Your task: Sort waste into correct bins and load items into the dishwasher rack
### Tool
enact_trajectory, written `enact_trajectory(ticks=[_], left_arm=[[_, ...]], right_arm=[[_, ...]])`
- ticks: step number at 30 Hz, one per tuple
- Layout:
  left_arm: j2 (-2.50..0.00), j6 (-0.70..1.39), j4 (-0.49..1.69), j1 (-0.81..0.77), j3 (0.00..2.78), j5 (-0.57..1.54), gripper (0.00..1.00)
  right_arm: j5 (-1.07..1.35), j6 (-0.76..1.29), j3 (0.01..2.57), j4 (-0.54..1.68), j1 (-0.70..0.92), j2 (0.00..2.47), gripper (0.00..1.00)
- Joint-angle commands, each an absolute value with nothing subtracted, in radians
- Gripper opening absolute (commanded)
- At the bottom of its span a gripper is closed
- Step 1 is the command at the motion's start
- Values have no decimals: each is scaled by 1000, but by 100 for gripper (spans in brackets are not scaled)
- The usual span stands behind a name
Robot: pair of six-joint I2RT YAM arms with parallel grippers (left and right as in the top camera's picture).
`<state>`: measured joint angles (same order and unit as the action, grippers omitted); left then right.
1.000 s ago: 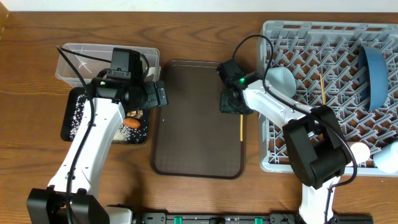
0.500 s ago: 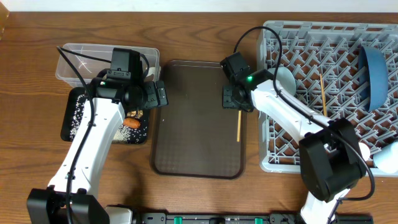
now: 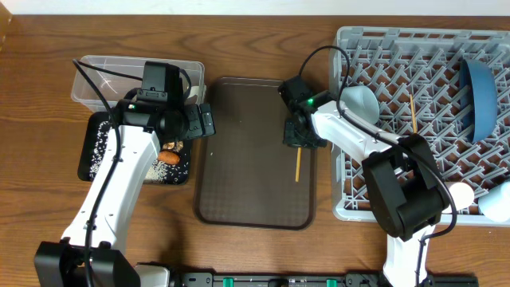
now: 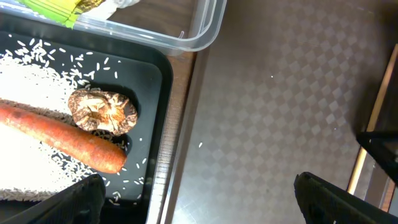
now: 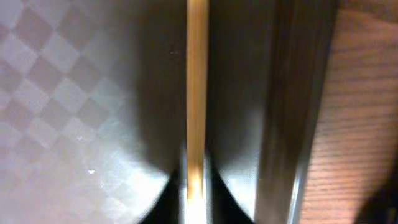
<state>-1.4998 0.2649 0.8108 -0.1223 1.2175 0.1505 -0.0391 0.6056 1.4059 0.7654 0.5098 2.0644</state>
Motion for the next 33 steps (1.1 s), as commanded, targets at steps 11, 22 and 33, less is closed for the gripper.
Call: enact_trajectory(ticks=[11, 22, 33], left_arm=[[-1483, 264, 815, -119, 1221, 146, 98], [-1483, 264, 815, -119, 1221, 146, 98], [-1483, 264, 815, -119, 1221, 146, 98]], right_arm=[[-39, 423, 1432, 805, 483, 1760, 1], [-161, 212, 1431, 885, 128, 1452, 0], [-162, -11, 1391, 890, -147, 1623, 1]])
